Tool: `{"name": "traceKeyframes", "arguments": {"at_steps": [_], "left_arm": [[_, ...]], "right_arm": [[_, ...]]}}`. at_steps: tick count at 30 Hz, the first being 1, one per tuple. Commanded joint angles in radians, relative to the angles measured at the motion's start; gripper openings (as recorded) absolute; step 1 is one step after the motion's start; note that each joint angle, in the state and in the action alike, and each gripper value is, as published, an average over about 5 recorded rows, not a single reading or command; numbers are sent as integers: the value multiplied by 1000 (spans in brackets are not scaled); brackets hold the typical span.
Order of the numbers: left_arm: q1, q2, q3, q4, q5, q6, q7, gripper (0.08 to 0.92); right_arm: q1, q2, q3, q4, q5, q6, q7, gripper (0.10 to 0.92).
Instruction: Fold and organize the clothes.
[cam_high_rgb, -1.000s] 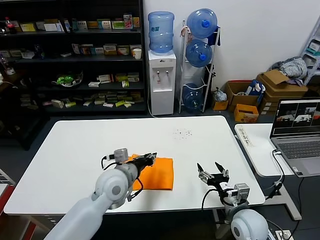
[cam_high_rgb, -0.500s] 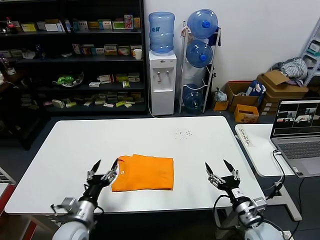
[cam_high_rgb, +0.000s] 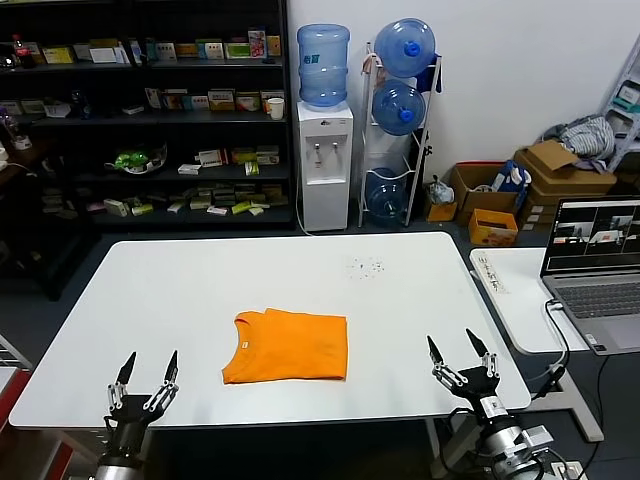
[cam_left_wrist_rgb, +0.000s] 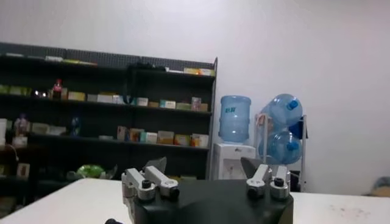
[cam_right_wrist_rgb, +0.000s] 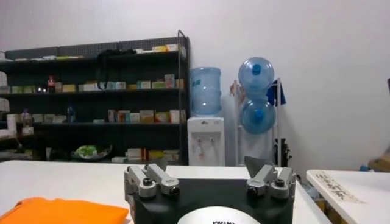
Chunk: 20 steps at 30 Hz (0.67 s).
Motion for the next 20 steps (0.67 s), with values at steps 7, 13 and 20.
{"name": "traceKeyframes", "arguments": {"at_steps": [7,13,20], "left_arm": [[70,-54,-78,18,49,-108,69,823],[68,-57,-76,18,50,-107,67,823],[65,-57,-76,17,49,-106,64,823]], "right_arm": [[-12,17,26,-12,-23,42,-27,823],[-13,14,24,-10,-26,37,-25,823],[-12,15,22,-11,-25,33,-23,823]]}}
